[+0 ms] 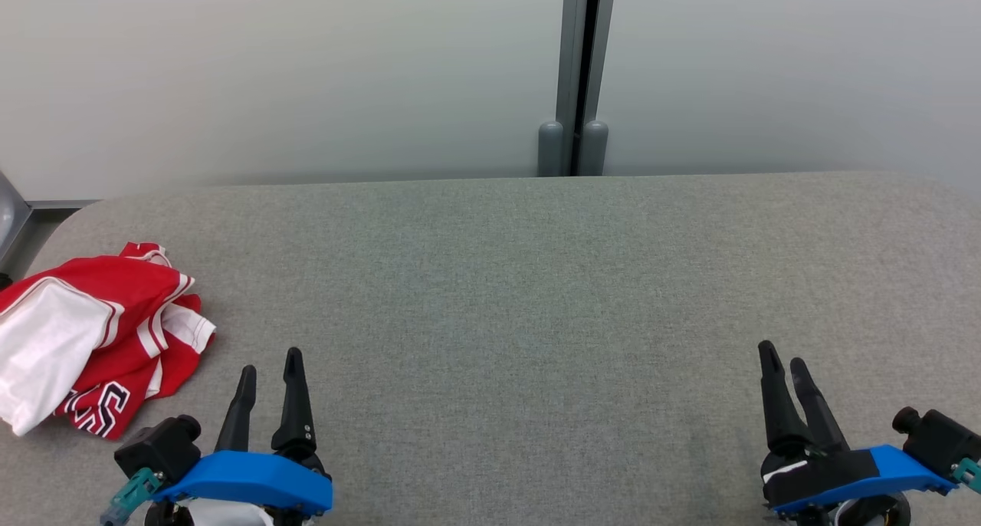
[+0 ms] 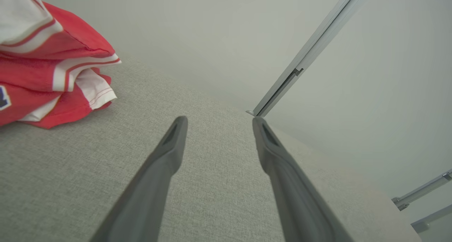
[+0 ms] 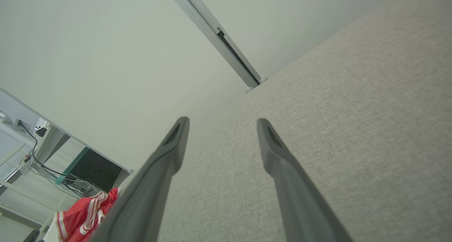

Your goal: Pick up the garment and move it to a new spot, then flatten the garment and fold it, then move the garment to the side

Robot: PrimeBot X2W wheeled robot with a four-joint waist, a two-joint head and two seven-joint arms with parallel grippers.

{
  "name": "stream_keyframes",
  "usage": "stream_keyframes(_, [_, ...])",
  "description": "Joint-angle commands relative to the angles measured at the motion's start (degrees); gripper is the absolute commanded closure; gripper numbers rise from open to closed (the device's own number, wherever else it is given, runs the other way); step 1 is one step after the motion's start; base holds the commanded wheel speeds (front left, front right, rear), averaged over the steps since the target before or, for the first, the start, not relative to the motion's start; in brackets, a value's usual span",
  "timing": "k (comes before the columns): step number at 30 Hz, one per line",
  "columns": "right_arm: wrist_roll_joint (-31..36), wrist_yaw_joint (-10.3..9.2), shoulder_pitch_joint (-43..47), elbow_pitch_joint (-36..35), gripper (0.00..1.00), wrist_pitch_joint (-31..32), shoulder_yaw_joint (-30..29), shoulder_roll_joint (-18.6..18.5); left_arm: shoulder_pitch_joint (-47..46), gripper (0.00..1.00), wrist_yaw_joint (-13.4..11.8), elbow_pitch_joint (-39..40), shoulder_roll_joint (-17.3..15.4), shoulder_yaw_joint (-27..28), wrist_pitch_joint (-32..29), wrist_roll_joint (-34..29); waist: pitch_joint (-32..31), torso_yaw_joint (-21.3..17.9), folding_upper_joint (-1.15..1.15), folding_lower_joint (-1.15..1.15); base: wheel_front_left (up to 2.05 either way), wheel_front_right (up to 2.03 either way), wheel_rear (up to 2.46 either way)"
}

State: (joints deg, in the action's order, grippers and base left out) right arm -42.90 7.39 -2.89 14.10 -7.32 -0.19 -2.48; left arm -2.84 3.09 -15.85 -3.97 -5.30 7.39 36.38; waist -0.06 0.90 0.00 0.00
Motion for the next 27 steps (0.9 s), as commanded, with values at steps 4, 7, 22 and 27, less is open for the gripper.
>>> stream_keyframes(4, [2.99, 0.10, 0.19, -0.15, 0.00, -1.05, 0.18, -0.46, -1.03, 0.00, -0.25, 0.39, -0.54, -0.55, 0.98, -3.22, 0.00, 0.03, 0.00, 0.00, 0.00, 0.00, 0.00])
stream_keyframes(7, [5.72, 0.11, 0.29, 0.30, 0.00, -1.78, 0.37, -0.48, -1.04, 0.00, -0.44, 0.14, -0.57, -1.04, 1.71, -6.16, 0.01, 0.10, 0.00, 0.00, 0.00, 0.00, 0.00])
stream_keyframes(22, [12.21, 0.12, 0.41, 1.21, 0.00, -3.67, 0.61, -0.51, -1.08, 0.00, -0.82, -0.58, -0.48, -2.23, 3.59, -13.44, -0.14, 0.22, 0.00, 0.00, 0.00, 0.00, 0.00])
stream_keyframes(27, [15.15, 0.13, 0.35, 1.45, 0.00, -4.34, 0.34, -0.52, -0.93, 0.00, -1.01, -0.85, -0.48, -2.55, 4.28, -15.87, -0.25, 0.30, 0.00, 0.00, 0.00, 0.00, 0.00])
